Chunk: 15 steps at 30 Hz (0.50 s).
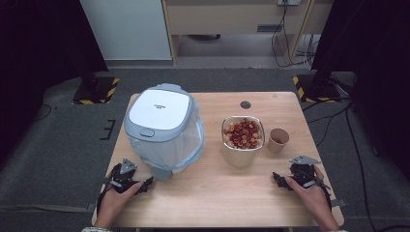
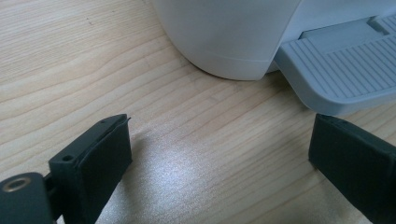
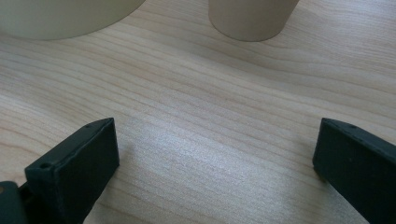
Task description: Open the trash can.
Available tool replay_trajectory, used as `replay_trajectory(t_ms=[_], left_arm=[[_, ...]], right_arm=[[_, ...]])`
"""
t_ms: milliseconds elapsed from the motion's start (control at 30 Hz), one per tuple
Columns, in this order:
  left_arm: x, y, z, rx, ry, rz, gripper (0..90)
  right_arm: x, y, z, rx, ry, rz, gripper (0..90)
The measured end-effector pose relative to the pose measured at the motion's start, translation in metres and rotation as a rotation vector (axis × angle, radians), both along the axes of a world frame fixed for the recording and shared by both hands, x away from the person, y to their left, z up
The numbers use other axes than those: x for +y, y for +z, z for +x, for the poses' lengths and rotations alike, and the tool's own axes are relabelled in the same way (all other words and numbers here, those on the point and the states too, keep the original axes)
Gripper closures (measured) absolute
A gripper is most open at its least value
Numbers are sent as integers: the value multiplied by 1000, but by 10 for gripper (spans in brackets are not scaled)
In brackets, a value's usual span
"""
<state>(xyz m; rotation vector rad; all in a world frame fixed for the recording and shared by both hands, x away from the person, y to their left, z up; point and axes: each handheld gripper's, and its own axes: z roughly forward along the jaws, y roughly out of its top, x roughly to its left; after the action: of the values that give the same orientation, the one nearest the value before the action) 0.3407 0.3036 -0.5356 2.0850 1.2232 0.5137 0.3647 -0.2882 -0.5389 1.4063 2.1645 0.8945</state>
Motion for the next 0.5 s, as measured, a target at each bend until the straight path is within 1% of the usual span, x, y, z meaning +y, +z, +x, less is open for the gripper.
replay_trajectory(t_ms=[100, 167, 233, 367, 433, 467, 500], left_arm=[[0, 0, 0, -3, 1, -2, 63], [0, 2, -1, -2, -9, -1, 96], [-1, 3, -2, -4, -18, 1, 154], [-1, 6, -3, -3, -15, 4, 239], [0, 7, -4, -5, -12, 2, 260], [1, 11, -6, -20, -3, -22, 294], [1, 13, -8, -30, 1, -33, 319]], right_arm=[[0, 0, 0, 0, 0, 0, 6], [0, 0, 0, 1, -3, 0, 6], [-1, 0, -1, 1, -5, 0, 6], [-1, 0, -1, -1, -5, -2, 6], [-1, 0, 0, -2, -4, -2, 6], [-1, 0, -1, -2, -4, -2, 6], [-1, 0, -1, -1, -3, -3, 6]])
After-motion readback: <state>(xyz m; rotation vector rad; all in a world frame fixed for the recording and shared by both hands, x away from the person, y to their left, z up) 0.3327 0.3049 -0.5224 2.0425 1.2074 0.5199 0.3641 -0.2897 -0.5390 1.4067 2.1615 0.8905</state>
